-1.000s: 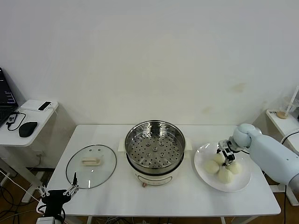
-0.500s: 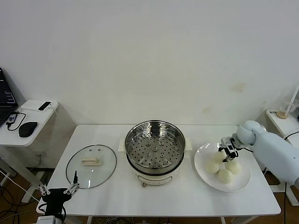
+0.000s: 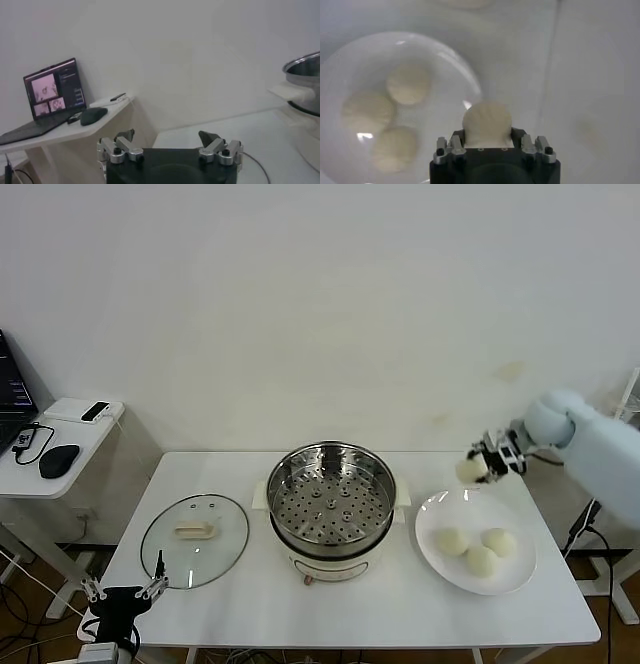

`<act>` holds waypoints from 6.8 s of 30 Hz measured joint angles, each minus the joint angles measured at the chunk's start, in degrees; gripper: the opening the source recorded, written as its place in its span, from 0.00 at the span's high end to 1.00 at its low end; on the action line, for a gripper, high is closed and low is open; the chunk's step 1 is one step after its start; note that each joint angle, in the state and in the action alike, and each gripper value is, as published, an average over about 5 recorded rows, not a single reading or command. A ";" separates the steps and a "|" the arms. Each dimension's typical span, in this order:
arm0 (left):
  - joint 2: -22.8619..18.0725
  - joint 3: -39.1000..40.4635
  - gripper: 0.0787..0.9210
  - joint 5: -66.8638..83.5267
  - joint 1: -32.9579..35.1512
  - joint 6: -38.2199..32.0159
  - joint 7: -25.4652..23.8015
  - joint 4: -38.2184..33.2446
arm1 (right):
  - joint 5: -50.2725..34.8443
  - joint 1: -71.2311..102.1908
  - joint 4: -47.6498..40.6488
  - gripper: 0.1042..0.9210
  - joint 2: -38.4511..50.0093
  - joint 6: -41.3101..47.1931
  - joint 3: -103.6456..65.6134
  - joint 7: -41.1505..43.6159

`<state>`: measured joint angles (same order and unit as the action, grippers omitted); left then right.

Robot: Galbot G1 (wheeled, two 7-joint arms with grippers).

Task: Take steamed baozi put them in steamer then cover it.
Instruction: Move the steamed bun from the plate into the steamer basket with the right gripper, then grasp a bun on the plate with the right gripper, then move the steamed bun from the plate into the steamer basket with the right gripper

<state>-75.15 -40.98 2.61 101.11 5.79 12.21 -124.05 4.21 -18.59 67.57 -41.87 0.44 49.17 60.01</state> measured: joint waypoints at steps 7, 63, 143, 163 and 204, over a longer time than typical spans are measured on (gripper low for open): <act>0.12 -0.67 0.12 0.34 -0.07 0.29 -0.02 -0.34 | -5.05 -7.34 1.31 0.42 -5.88 -1.32 6.54 -1.55; -1.15 -3.26 0.12 1.70 -2.00 1.55 0.09 -2.67 | 12.92 -5.38 -9.71 0.13 -30.78 -27.66 20.87 -10.49; 2.76 -1.11 0.12 0.93 -3.87 2.62 -1.11 -0.36 | 3.94 22.72 8.49 0.12 4.66 14.50 -1.75 -2.63; 2.19 -1.20 0.12 0.92 -3.40 2.59 -1.09 -1.05 | 4.95 23.50 4.88 0.29 1.73 14.74 -2.41 -1.69; 2.90 -1.20 0.12 1.75 -4.36 2.75 -1.17 -1.16 | -18.87 -12.41 17.57 0.42 -2.55 22.83 15.80 -5.23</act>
<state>-72.25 -42.18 4.36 96.75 8.54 11.04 -125.21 -14.66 -31.00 85.14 -44.42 23.27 64.97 54.77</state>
